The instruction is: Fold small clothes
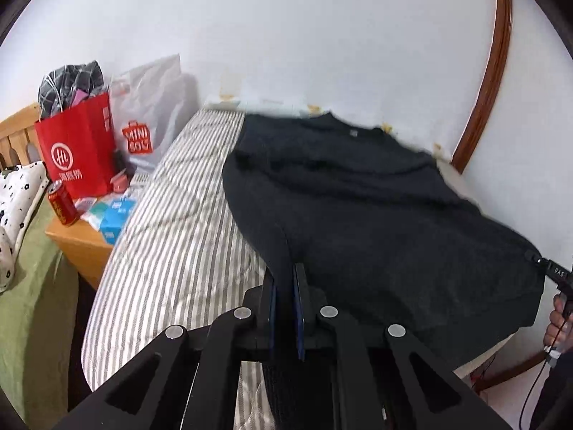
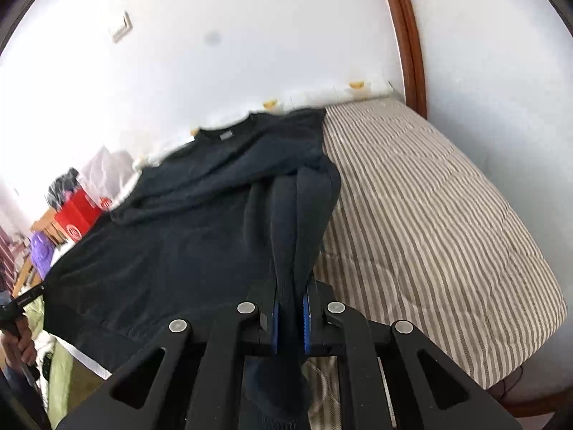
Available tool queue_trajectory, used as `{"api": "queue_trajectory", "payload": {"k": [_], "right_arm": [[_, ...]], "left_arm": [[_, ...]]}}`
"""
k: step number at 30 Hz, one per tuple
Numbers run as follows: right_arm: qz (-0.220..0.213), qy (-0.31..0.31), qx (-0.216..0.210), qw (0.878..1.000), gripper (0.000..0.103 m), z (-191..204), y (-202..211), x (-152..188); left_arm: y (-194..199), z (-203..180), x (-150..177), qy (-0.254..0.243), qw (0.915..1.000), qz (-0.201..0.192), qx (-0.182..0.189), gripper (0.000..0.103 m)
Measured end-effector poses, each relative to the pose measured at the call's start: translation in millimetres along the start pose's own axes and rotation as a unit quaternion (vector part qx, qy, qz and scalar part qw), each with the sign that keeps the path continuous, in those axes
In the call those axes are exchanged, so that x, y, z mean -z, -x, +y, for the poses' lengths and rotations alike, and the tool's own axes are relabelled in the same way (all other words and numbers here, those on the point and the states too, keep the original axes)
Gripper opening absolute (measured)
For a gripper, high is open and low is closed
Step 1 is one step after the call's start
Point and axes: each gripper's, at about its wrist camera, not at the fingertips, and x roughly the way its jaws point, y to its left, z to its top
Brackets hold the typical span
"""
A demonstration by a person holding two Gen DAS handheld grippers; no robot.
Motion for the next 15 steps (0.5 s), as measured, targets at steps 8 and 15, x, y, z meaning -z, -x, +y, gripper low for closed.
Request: {"api": "queue_trajectory", "payload": {"k": [8, 15], "right_arm": [[-0.04, -0.003, -0.009, 0.999, 0.009, 13.5, -10.7, -66.4], [-0.041, 0.011, -0.014, 0.999, 0.01, 23.7, -36.2, -114.6]], "left_arm": [[-0.1, -6.0, -47.1, 0.017, 0.9986, -0.051, -0.007, 0.008], [-27.8, -17.3, -89.5, 0.029, 0.9972, -0.058, -0.038, 0.009]]}}
